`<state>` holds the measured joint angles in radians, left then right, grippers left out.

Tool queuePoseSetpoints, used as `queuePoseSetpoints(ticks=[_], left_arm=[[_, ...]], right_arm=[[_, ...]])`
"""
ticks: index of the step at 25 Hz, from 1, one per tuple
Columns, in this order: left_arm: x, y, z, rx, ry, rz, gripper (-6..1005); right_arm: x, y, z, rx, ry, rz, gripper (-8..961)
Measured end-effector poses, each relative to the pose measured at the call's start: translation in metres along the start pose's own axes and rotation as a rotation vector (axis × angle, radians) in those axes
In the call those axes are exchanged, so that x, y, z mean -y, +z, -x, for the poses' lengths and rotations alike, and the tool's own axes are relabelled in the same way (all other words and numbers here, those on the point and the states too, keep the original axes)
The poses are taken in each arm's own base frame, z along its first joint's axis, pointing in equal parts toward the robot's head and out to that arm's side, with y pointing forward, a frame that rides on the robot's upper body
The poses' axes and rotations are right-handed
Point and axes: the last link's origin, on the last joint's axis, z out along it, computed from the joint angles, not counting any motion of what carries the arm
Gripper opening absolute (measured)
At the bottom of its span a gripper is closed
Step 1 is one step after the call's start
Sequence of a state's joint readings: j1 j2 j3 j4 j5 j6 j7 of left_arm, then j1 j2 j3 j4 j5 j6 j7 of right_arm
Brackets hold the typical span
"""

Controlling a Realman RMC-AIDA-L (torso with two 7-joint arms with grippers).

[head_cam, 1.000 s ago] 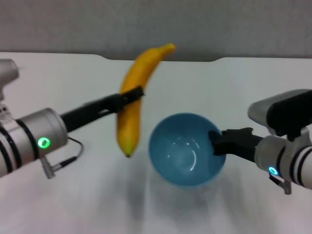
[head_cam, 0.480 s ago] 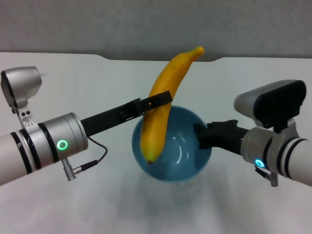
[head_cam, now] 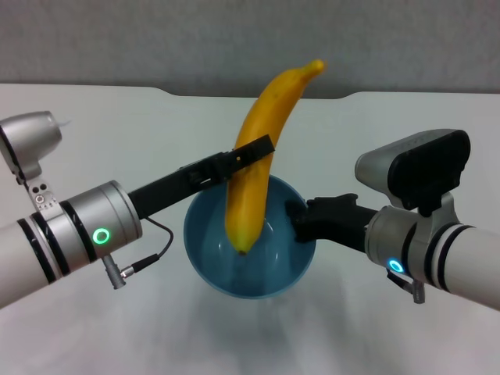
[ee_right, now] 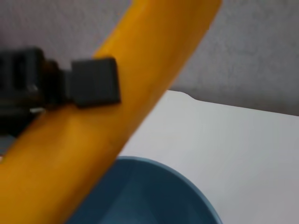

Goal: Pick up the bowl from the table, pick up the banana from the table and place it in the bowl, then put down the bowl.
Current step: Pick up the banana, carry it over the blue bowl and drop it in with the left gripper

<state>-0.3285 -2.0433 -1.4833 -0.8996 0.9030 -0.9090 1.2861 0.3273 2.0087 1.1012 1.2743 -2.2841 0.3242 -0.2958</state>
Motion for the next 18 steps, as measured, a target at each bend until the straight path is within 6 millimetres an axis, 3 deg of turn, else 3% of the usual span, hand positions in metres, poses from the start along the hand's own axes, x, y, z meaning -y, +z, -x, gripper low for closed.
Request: queuePoseSetpoints(ticks=[9, 18], left_arm=[[0.014, -0.009, 0.007, -0.035, -0.016, -0.033, 526], [0.013, -0.009, 0.012, -0.023, 0.038, -0.026, 566]], right_arm=[[-0.003, -0.002, 0.004, 0.013, 0.001, 0.007, 57], [-0.004, -0.002, 0.006, 0.021, 0.0, 0.011, 58]])
